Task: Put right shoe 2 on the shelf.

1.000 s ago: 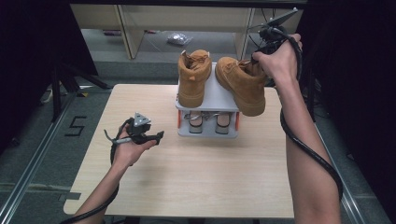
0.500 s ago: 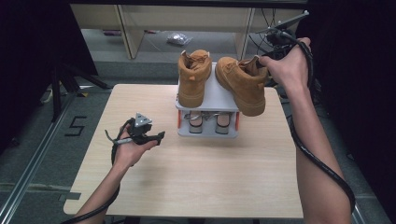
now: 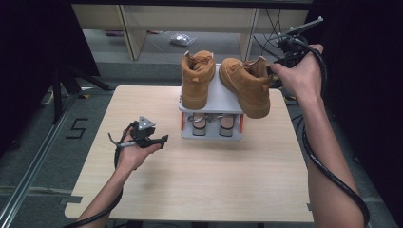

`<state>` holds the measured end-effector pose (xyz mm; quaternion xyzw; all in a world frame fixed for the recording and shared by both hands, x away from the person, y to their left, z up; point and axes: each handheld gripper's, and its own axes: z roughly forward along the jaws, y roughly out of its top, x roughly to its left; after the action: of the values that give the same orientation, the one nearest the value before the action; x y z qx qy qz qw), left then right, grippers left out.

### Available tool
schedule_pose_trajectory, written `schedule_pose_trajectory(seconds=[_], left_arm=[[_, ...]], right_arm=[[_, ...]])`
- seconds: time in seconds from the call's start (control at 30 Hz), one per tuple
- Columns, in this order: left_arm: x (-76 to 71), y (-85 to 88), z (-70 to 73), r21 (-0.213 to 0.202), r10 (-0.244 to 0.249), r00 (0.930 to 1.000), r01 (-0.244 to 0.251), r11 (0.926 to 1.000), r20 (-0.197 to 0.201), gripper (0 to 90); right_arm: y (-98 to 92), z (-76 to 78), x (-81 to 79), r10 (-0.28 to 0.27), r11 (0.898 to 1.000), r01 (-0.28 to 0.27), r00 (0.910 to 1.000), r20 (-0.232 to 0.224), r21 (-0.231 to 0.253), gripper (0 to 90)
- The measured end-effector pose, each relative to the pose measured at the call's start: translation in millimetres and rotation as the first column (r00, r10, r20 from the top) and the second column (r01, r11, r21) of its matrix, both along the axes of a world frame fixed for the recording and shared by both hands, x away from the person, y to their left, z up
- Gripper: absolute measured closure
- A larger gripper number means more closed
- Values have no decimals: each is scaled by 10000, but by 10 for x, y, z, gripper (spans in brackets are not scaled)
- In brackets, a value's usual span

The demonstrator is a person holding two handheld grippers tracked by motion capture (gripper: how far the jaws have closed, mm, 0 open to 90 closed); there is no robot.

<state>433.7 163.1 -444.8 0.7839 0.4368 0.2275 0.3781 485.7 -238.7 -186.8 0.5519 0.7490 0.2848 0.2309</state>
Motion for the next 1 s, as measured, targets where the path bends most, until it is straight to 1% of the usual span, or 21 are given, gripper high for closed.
schedule_pose_trajectory(seconds=[0.07, 0.13, 0.2, 0.23, 0.27, 0.3, 0.33, 0.4, 0.43, 0.47, 0.5, 0.57, 0.6, 0.67, 0.7, 0.77, 0.8, 0.83, 0.87, 0.93, 1.0], left_arm=[[-2, -8, -4, -88, 11, 10000, -10, 10000, 32, 373], [-4, -8, -7, -101, 23, 10000, -23, 9999, 39, 373], [-5, -2, -6, -51, 1, 10000, -1, 10000, 17, 372], [-3, -1, -12, -142, -8, 10000, 8, 9999, 50, 373], [-2, -13, -20, -324, 129, 9999, -126, 9994, 88, 372], [-1, -13, -21, -341, 152, 9998, -149, 9993, 92, 372], [-1, -10, -20, -322, 134, 9999, -131, 9994, 86, 373], [-3, -11, -20, -339, 132, 9999, -128, 9993, 94, 373], [-3, -6, -18, -271, 58, 9999, -56, 9996, 86, 373], [-4, 7, -8, -66, -59, 10000, 59, 10000, -6, 373], [-4, 1, -14, -92, 7, 10000, -7, 10000, 57, 373], [-4, -1, -16, -62, 15, 10000, -14, 10000, 73, 373], [-6, 1, -10, 17, 1, 10000, -1, 10000, -1, 373], [-6, -7, -13, -38, 7, 10000, -7, 10000, 8, 373], [-6, -31, -25, -325, 169, 9998, -166, 9993, 99, 373], [-8, -37, -23, -336, 161, 9998, -158, 9993, 89, 373], [-8, -38, -20, -293, 147, 9998, -144, 9995, 101, 373], [-8, -33, -17, -189, 88, 9999, -87, 9998, 61, 373], [-8, -19, -8, 32, -35, 10000, 35, 10000, -12, 373], [-5, -24, -16, -77, -45, 10000, 45, 10000, 6, 373], [-4, -22, -19, -66, -92, 10000, 92, 9999, -10, 373]], right_arm=[[-1, 6, -5, -10, 10000, 10, 10000, -52, 0, 802], [-1, 0, -4, -45, 9998, 49, 9998, -188, 209, 811], [-20, -10, -8, 24, 9999, -22, 9999, -145, 159, 829], [-23, -8, -15, 26, 9997, -23, 9999, -119, 244, 841], [-30, -4, -29, 43, 9997, -40, 9999, -153, 236, 849], [-33, 1, -39, 54, 9997, -50, 9998, -172, 251, 857], [-22, 5, -54, -110, 9994, 120, 9995, -303, 320, 862], [-51, -6, -67, 79, 9995, -72, 9997, -220, 316, 883], [-52, -4, -81, -19, 9992, 31, 9995, -310, 397, 894], [-63, -12, -97, -53, 9995, 66, 9991, -419, 303, 900], [-70, -28, -115, -88, 9992, 107, 9988, -489, 378, 900], [-98, -79, -131, -30, 9997, 47, 9974, -722, 225, 900], [-106, -103, -143, -4, 9999, 17, 9968, -800, 167, 900], [-120, -176, -165, -118, 9999, 126, 9926, -1208, 59, 900], [-122, -197, -175, -213, 9997, 226, 9899, -1400, 81, 900], [-138, -260, -190, -186, 9997, 214, 9854, -1693, 147, 900], [-147, -297, -191, -128, 9999, 142, 9841, -1771, 64, 900], [-143, -358, -193, -104, 9999, 114, 9825, -1857, 43, 900], [-128, -388, -192, -199, 9998, 198, 9797, -1995, -26, 900], [-122, -468, -199, -81, 10000, 68, 9761, -2172, -64, 900], [-111, -533, -208, 98, 9999, -109, 9717, -2358, -35, 900]])
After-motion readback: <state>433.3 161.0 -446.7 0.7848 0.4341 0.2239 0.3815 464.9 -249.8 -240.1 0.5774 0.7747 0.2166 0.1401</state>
